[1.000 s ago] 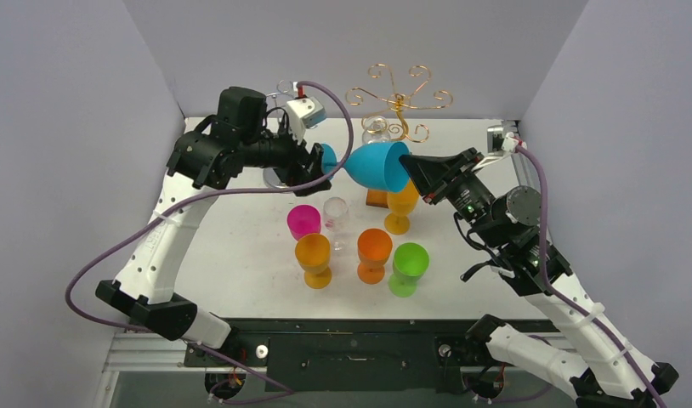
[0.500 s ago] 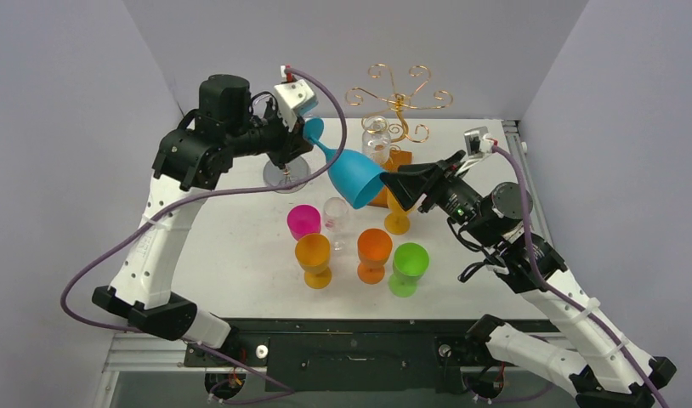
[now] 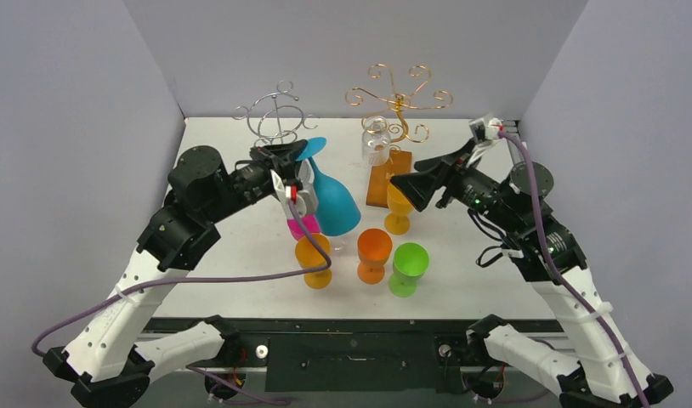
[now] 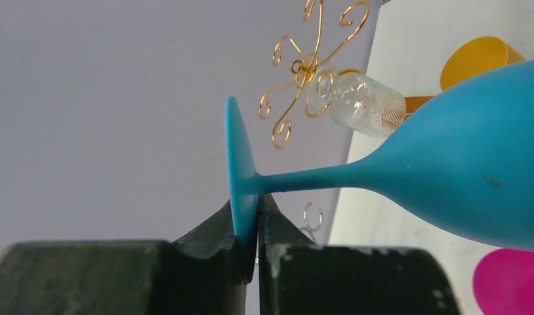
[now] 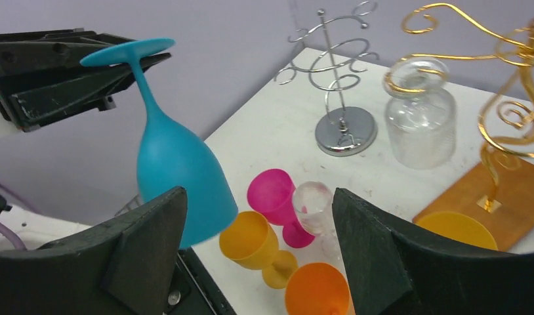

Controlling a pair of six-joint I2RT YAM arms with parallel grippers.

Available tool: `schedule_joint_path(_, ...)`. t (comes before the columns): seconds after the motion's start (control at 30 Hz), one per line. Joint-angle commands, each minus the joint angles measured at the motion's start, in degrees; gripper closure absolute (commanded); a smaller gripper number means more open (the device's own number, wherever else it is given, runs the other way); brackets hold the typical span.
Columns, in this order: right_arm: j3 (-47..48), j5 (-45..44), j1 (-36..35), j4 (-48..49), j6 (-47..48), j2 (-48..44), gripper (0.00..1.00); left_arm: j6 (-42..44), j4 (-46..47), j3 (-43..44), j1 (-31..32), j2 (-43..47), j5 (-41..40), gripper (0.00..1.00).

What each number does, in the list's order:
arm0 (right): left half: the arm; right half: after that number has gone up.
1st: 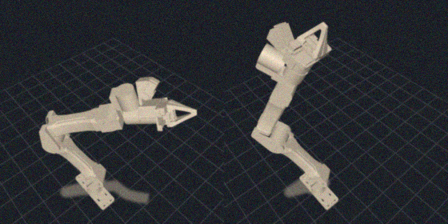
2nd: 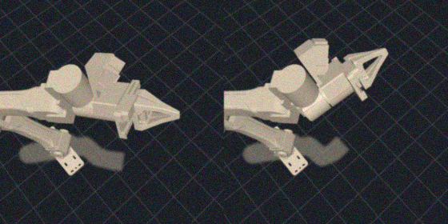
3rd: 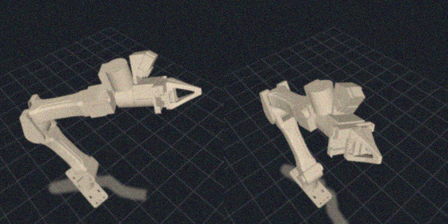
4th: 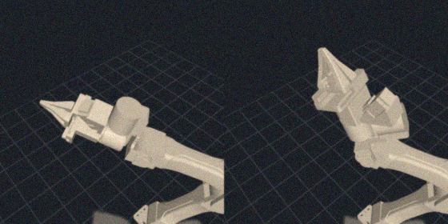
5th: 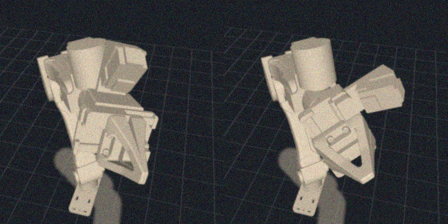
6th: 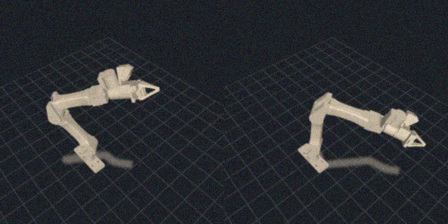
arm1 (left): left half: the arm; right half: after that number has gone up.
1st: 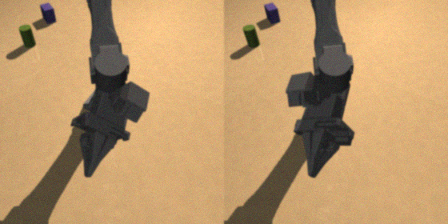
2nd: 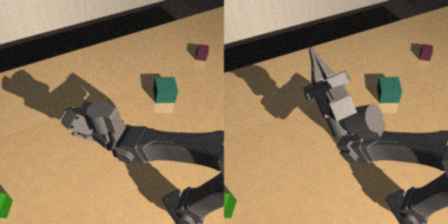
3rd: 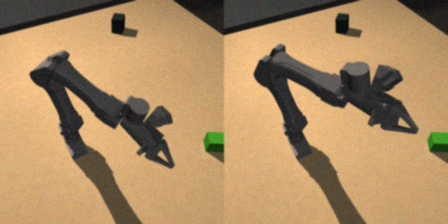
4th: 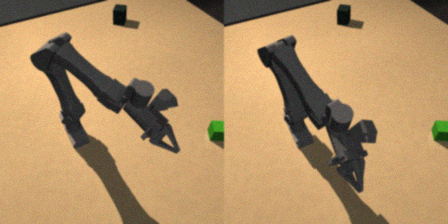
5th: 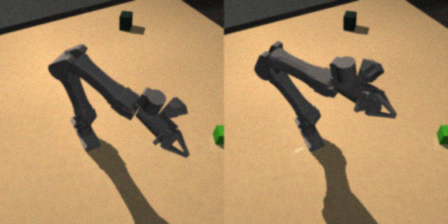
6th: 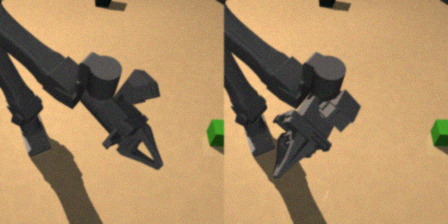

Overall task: Place the wine glass upside down on the wine glass rack
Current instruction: Turn the wine glass upside down at the wine rack.

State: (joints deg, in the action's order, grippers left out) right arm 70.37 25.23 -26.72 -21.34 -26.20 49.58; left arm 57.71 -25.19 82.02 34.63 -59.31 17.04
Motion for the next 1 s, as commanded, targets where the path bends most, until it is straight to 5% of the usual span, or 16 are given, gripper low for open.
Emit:
schedule_joint_path(0.0, 5.08, 2.88, -9.31, 3.32, 4.24, 6.84, 0.23, 14.73, 10.94, -2.92, 5.11, 1.32, -1.94, 1.00)
schedule_joint_path(0.2, 4.16, -0.65, -19.71, 6.29, 10.11, 10.39, 0.22, 16.01, 11.10, -0.44, 7.32, -0.03, -2.84, 1.00)
schedule_joint_path(0.97, -4.12, -0.60, -22.15, 15.63, 16.52, 13.99, 0.20, 18.06, 10.54, 2.66, 11.44, -0.79, 0.33, 1.00)
